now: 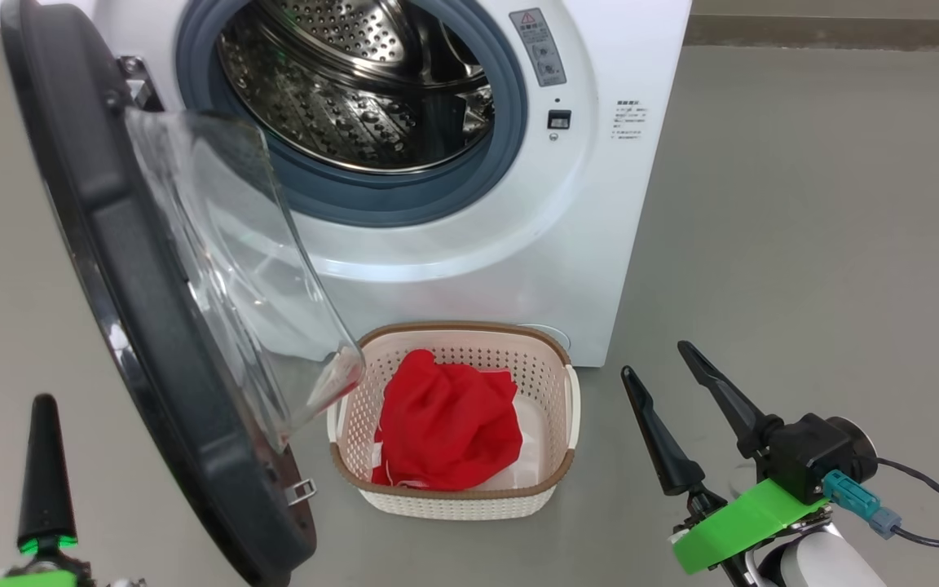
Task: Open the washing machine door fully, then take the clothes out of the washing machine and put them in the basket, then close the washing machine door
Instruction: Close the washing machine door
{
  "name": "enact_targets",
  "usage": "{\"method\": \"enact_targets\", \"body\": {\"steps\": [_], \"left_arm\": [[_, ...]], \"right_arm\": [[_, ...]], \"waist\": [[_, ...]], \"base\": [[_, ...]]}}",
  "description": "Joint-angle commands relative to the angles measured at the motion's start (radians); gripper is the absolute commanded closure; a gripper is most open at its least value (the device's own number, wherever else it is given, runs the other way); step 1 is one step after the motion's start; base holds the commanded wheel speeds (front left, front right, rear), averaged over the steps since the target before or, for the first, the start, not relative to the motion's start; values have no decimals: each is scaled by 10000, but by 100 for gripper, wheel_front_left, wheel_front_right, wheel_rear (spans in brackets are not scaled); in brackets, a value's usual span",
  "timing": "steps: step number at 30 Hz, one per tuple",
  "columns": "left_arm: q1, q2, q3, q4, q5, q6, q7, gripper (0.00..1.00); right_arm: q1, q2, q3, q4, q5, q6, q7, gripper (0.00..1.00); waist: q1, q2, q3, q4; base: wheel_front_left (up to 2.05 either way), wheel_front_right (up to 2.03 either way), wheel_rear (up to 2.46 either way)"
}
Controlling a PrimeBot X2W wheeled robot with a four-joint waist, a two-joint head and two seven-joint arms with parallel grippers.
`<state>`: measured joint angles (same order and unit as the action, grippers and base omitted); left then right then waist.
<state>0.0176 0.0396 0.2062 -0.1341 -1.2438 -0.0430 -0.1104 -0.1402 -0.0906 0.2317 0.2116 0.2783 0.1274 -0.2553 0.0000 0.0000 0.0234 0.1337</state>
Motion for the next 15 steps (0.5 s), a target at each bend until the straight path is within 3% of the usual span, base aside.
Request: {"method": "enact_targets", "body": {"steps": [1, 7, 15], "left_arm": [[-376, 107, 353, -497, -503, 187, 199, 100], [-283, 107, 458, -1465, -2770, 1113, 1090, 100], [-209, 107, 400, -2105, -4239, 1680, 1891, 100]], "right_arm": [[-172, 20, 155, -227, 43, 33, -65, 0], [-178, 36, 172, -241, 65, 33, -65, 0], [-219, 46, 138, -251, 106, 33, -65, 0]], "waist": [[0, 0, 21, -37], [0, 0, 79, -209], [0, 0, 148, -392]], "base": [[0, 0, 0], [0, 0, 0], [0, 0, 0]]}}
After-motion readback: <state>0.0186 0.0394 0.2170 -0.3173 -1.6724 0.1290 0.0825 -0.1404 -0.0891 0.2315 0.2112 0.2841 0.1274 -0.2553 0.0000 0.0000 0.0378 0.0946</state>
